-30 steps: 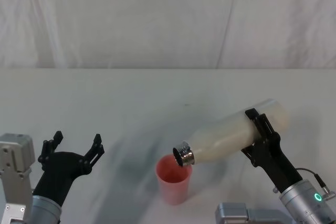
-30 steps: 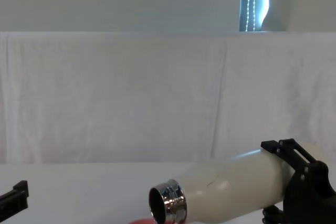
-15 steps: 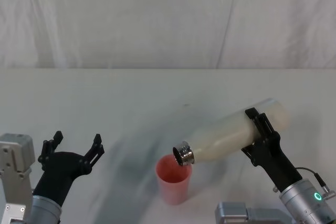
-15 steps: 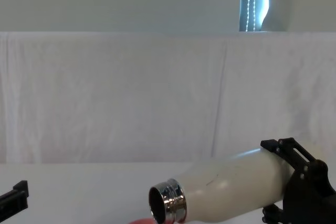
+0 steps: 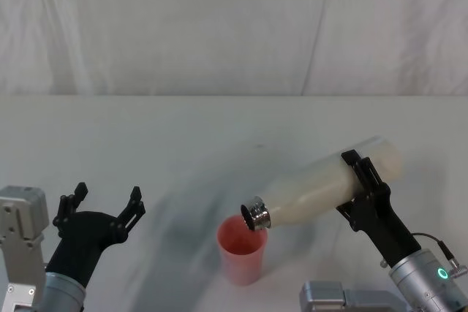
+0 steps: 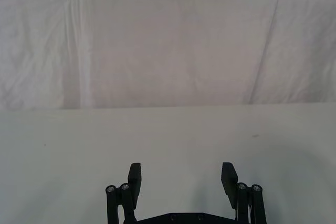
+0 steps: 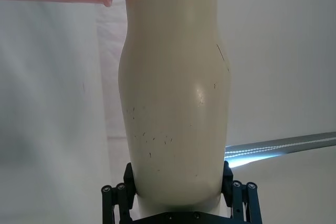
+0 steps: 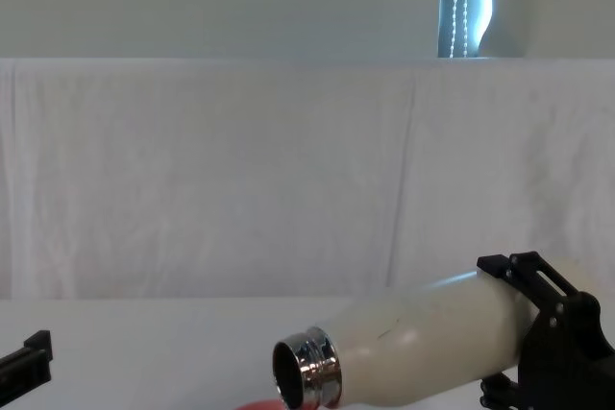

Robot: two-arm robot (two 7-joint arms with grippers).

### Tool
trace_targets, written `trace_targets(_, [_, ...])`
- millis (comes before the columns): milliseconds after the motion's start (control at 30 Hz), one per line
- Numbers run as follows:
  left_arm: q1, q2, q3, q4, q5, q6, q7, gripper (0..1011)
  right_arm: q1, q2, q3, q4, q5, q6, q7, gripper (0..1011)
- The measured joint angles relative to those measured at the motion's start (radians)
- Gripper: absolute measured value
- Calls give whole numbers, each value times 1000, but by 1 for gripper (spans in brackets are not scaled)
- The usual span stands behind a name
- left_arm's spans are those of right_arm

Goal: Grasp the thermos with one hand and pour water into the cup lid.

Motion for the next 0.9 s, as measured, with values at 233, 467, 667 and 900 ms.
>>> trace_targets(233, [0,0,0,0,0,0,0,1001,-1,1,1,0,0,0,0,960])
trace_targets(467, [0,0,0,0,0,0,0,1001,-1,2,1,0,0,1,0,960])
trace_targets(667, [0,0,0,0,0,0,0,1001,-1,2,1,0,-1,1,0,959])
trace_targets(900, [0,0,0,0,0,0,0,1001,0,1,1,1,-2,2,0,960])
